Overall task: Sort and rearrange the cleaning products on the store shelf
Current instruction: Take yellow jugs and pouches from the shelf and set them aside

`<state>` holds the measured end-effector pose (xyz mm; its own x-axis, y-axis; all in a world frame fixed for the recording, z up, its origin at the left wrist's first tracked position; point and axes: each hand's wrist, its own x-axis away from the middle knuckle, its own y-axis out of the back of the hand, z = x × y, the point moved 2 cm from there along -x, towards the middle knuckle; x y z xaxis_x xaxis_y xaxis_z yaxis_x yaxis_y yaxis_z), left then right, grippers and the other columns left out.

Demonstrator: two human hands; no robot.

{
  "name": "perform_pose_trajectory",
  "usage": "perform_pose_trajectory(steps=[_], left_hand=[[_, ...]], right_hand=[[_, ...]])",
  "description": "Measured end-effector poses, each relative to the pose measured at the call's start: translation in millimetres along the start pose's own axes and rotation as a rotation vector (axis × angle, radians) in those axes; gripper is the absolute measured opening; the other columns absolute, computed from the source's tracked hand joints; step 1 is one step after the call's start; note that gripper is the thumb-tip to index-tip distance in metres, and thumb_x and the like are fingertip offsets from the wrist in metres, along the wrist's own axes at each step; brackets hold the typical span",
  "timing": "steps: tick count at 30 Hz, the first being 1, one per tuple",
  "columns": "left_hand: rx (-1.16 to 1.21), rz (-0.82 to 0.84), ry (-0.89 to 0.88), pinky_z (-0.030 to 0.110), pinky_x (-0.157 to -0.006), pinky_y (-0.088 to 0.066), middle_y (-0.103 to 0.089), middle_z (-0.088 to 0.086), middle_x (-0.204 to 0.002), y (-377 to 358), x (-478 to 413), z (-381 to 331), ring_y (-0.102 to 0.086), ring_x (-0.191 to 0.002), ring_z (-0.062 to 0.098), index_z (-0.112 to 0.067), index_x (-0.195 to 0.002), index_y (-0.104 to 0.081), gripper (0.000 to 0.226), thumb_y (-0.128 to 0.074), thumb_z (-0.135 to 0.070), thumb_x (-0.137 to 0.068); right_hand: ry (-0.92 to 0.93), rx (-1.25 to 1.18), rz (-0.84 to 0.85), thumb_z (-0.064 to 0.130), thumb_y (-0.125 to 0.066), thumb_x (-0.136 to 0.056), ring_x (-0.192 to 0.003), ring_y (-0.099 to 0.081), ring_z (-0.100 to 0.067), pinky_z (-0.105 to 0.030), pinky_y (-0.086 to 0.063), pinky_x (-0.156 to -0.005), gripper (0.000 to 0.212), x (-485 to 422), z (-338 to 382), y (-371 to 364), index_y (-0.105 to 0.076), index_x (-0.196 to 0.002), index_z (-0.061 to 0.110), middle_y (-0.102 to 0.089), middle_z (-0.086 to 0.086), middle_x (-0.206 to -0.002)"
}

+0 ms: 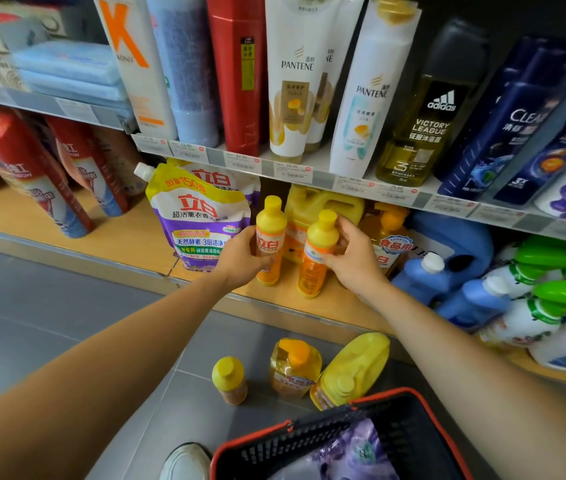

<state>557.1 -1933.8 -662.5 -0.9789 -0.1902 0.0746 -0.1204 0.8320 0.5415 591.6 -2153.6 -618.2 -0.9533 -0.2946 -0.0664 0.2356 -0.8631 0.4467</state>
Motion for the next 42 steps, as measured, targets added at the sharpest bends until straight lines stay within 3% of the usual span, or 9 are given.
perform_pose_trajectory(steps=[5, 8, 11, 14, 25, 29, 33, 38, 42], left_hand=[[-0.009, -0.032, -0.003, 0.034, -0.090, -0.054, -0.068, 0.001, -0.121, 1, -4, 4, -0.062, -0.107, 0.016, -0.017, -0.128, -0.056, 0.048, -0.080, -0.022, -0.086], [-0.004, -0.026, -0.014, 0.033, -0.090, -0.052, -0.066, 0.000, -0.122, 0, -3, 5, -0.062, -0.109, 0.017, -0.018, -0.129, -0.055, 0.047, -0.078, -0.022, -0.088], [0.003, -0.018, -0.024, 0.035, -0.093, -0.053, -0.066, 0.001, -0.126, 1, -1, 4, -0.062, -0.114, 0.020, -0.017, -0.132, -0.055, 0.049, -0.077, -0.021, -0.089], [0.008, -0.009, -0.016, 0.043, -0.101, -0.054, -0.065, 0.005, -0.130, 2, 2, 3, -0.062, -0.119, 0.023, -0.014, -0.137, -0.053, 0.052, -0.075, -0.020, -0.090], [-0.060, -0.124, 0.074, 0.037, -0.091, -0.058, -0.068, 0.001, -0.124, 3, 19, 11, -0.066, -0.111, 0.019, -0.017, -0.137, -0.053, 0.061, -0.079, -0.037, -0.086], [0.101, 0.053, 0.022, 0.028, -0.086, -0.055, -0.052, -0.006, -0.137, -8, 43, 29, -0.056, -0.122, 0.019, -0.028, -0.151, -0.034, 0.088, -0.080, -0.030, -0.077], [0.177, 0.147, -0.050, 0.035, -0.101, -0.050, -0.037, -0.018, -0.148, -14, 50, 27, -0.046, -0.132, 0.011, -0.040, -0.159, -0.006, 0.113, -0.085, -0.023, -0.081], [0.163, 0.136, -0.097, 0.033, -0.100, -0.054, -0.053, -0.008, -0.146, -8, 41, 23, -0.057, -0.128, 0.015, -0.030, -0.160, -0.018, 0.094, -0.077, -0.019, -0.088], [0.125, 0.083, -0.126, 0.041, -0.099, -0.057, -0.063, -0.008, -0.131, -4, 31, 26, -0.061, -0.121, 0.015, -0.023, -0.147, -0.045, 0.065, -0.075, -0.017, -0.089]], right_hand=[[0.030, 0.207, -0.017, 0.037, -0.091, -0.067, -0.122, -0.050, -0.015, -0.032, -0.045, -0.101, 0.086, 5, -7, -3, -0.050, -0.142, 0.025, -0.051, 0.003, -0.132], [0.044, 0.161, 0.076, 0.021, -0.090, -0.069, -0.125, -0.048, -0.013, -0.023, -0.041, -0.096, 0.082, 6, -11, -4, -0.049, -0.140, 0.027, -0.051, 0.005, -0.133], [0.026, 0.102, 0.142, 0.010, -0.087, -0.072, -0.124, -0.054, -0.017, -0.033, -0.048, -0.103, 0.077, 7, -12, -3, -0.051, -0.138, 0.023, -0.058, 0.006, -0.130], [0.012, 0.136, 0.107, 0.025, -0.092, -0.067, -0.123, -0.056, -0.019, -0.041, -0.049, -0.103, 0.080, 9, -13, -7, -0.053, -0.137, 0.021, -0.061, 0.002, -0.133], [-0.095, 0.064, 0.111, 0.020, -0.088, -0.074, -0.117, -0.063, -0.019, -0.041, -0.053, -0.100, 0.069, 25, -45, -27, -0.052, -0.134, 0.020, -0.065, -0.003, -0.131], [-0.072, -0.020, 0.100, 0.018, -0.088, -0.074, -0.119, -0.062, -0.017, -0.039, -0.053, -0.100, 0.070, 20, -42, -48, -0.049, -0.132, 0.021, -0.064, -0.002, -0.132], [-0.044, -0.116, 0.137, 0.003, -0.082, -0.078, -0.119, -0.061, -0.016, -0.031, -0.055, -0.097, 0.066, 16, -47, -72, -0.051, -0.133, 0.025, -0.061, 0.007, -0.127], [-0.094, -0.234, 0.158, 0.007, -0.075, -0.087, -0.124, -0.059, -0.018, -0.039, -0.050, -0.104, 0.060, 11, -57, -91, -0.052, -0.137, 0.033, -0.061, 0.012, -0.127], [-0.114, -0.271, 0.148, 0.007, -0.072, -0.089, -0.125, -0.058, -0.016, -0.040, -0.048, -0.107, 0.059, 3, -58, -105, -0.053, -0.142, 0.022, -0.061, 0.012, -0.125]])
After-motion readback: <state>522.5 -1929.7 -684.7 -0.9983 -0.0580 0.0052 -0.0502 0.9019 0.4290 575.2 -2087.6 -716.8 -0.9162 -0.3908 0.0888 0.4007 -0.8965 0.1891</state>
